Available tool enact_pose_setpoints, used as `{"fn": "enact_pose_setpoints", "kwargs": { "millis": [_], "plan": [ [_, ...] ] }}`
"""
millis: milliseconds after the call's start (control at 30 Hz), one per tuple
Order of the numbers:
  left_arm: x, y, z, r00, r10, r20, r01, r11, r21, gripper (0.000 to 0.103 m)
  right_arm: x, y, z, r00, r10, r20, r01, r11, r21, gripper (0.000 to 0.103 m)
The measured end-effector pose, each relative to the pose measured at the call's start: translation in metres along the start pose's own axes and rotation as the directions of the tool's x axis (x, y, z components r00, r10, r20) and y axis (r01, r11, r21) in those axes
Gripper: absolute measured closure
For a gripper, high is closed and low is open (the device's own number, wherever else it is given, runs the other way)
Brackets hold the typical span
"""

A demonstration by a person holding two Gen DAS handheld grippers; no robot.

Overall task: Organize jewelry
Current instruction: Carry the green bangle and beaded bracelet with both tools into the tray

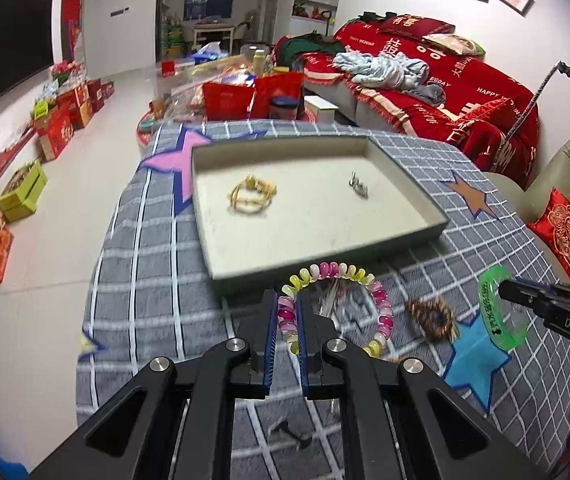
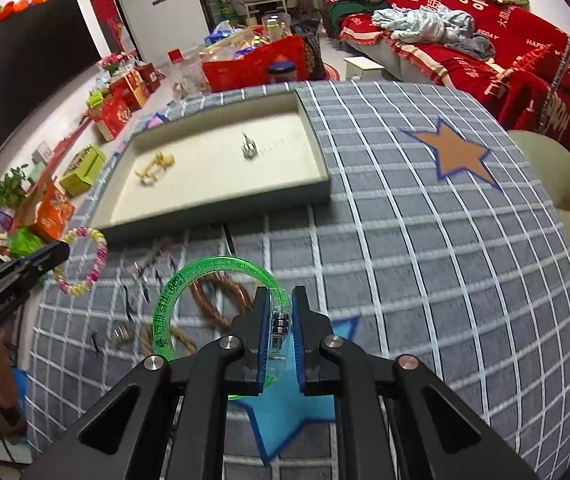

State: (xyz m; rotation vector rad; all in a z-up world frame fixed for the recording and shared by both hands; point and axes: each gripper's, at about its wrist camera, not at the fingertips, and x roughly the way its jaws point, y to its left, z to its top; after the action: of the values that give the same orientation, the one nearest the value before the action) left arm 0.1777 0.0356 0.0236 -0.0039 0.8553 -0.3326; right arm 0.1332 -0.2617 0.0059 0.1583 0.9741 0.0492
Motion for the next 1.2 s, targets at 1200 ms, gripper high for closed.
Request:
{"fn": "enact_pose_setpoints", "kwargs": {
  "millis": [1200],
  "plan": [
    [0.154, -0.008, 0.093, 0.98, 0.135, -0.147, -0.12, 0.987, 0.105, 0.077, 0.172, 0.013, 0.147, 0.99, -0.101, -0.101, 0.105, 0.994, 0.036, 0.091]
  ]
}}
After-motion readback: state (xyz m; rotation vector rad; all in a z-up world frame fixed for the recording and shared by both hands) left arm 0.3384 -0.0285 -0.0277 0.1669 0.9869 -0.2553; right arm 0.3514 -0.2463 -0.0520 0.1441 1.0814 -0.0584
